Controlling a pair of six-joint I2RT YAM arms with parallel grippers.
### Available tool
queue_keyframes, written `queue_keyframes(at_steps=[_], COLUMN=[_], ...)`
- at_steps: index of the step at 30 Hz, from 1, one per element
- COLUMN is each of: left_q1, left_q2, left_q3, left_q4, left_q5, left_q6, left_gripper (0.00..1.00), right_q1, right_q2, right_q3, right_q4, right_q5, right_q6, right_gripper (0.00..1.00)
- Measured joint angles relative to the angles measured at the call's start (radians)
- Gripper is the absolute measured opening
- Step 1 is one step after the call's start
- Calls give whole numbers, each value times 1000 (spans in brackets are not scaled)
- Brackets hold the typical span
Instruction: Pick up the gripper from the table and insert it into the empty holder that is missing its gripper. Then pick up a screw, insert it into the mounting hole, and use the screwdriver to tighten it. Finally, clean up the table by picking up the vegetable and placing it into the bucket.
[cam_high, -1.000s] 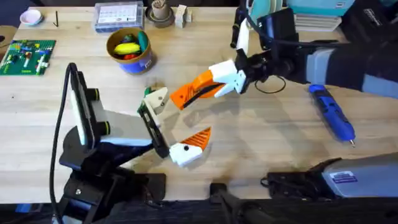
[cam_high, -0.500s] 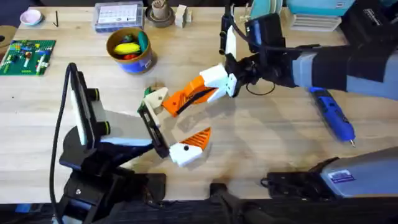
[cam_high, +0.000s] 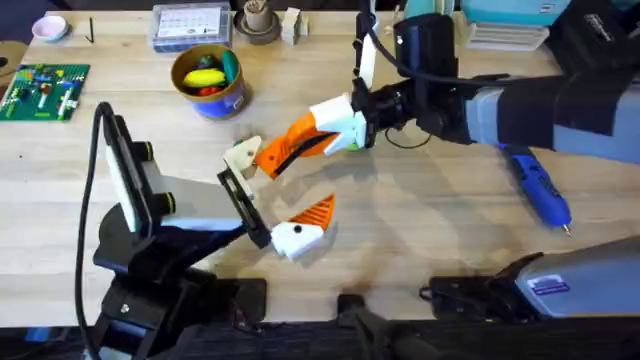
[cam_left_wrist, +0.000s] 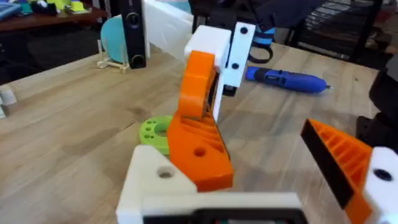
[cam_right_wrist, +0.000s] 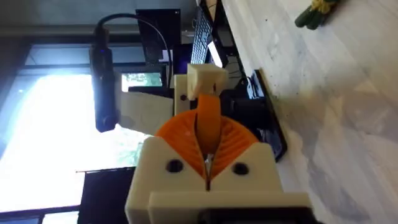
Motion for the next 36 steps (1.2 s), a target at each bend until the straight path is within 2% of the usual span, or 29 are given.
queue_keyframes(at_steps=[8, 16, 25, 30, 36], left_q1=[11, 13, 27, 27, 23], left_q2=[-1, -1, -1, -1, 0], left_q3=[0, 0, 0, 1, 2], left_q4=[4, 3, 3, 3, -1], left_q5=[-60, -94, -158, -154, -80], left_q6=[23, 25, 5, -9, -33], left_gripper=[992, 992, 992, 992, 992], right_q1=[34, 52, 116, 129, 137], right_q2=[0, 0, 0, 0, 0], right_q3=[-14, -17, -17, -17, -11], right_q4=[183, 204, 217, 192, 126], right_q5=[48, 108, 230, 250, 256], right_q6=[82, 128, 156, 151, 113], right_gripper=[8, 8, 7, 7, 7])
